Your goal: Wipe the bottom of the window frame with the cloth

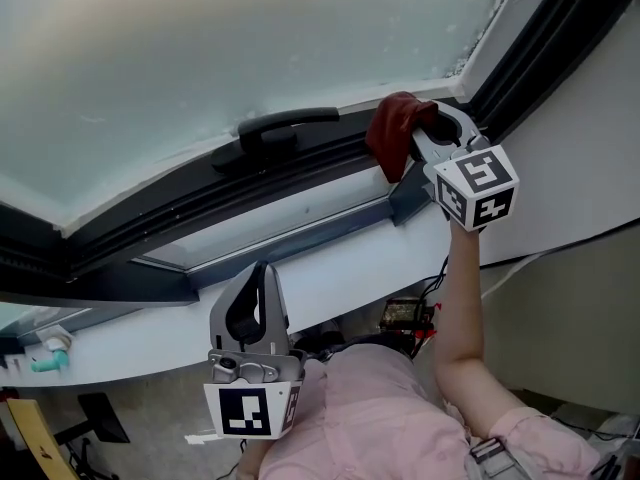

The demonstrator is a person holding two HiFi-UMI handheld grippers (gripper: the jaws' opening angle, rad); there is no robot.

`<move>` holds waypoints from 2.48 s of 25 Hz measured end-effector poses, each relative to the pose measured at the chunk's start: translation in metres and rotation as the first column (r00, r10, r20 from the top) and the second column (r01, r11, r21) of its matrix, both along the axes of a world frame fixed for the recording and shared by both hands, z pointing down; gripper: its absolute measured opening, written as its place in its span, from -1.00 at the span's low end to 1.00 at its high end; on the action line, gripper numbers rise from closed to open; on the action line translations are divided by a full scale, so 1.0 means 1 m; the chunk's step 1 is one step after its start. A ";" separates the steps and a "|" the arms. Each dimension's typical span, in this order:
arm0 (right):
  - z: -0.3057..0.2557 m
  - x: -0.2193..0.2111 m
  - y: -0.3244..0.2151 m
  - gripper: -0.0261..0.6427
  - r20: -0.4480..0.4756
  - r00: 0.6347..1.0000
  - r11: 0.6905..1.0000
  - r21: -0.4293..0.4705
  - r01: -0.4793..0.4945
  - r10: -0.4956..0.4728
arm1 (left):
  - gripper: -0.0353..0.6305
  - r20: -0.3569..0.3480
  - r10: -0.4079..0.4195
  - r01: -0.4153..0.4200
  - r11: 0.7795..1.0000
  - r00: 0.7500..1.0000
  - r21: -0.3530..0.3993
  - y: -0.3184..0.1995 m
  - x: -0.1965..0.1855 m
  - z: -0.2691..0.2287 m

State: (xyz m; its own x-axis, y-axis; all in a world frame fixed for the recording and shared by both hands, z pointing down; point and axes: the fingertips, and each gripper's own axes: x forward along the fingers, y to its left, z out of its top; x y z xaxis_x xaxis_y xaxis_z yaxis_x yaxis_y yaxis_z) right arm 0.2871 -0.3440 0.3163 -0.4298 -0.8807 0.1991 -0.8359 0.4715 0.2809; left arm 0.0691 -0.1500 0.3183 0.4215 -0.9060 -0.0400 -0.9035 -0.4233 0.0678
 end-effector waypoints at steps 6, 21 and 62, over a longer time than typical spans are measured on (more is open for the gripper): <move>0.000 0.015 -0.004 -0.75 0.012 0.999 1.000 -0.001 -0.029 0.029 | -0.90 -0.005 0.004 -0.004 1.000 1.000 0.006 -0.002 0.003 -0.003; -0.001 0.058 -0.017 -0.75 0.014 0.991 0.992 -0.001 -0.130 0.130 | -0.90 -0.011 -0.009 0.009 1.000 1.000 0.006 -0.010 0.001 -0.002; 0.000 -0.171 0.059 -0.73 -0.506 0.862 0.949 0.273 0.158 0.002 | -0.90 -0.018 -0.073 0.074 0.997 0.997 0.005 0.020 -0.050 -0.005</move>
State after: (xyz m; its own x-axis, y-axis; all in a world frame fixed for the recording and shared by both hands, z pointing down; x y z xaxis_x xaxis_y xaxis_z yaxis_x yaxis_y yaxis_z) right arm 0.1166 -0.2852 0.3160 -0.4137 -0.8995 0.1403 -0.5115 0.3572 0.7815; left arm 0.0188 -0.1302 0.3128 0.3529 -0.9342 -0.0522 -0.9308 -0.3562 0.0819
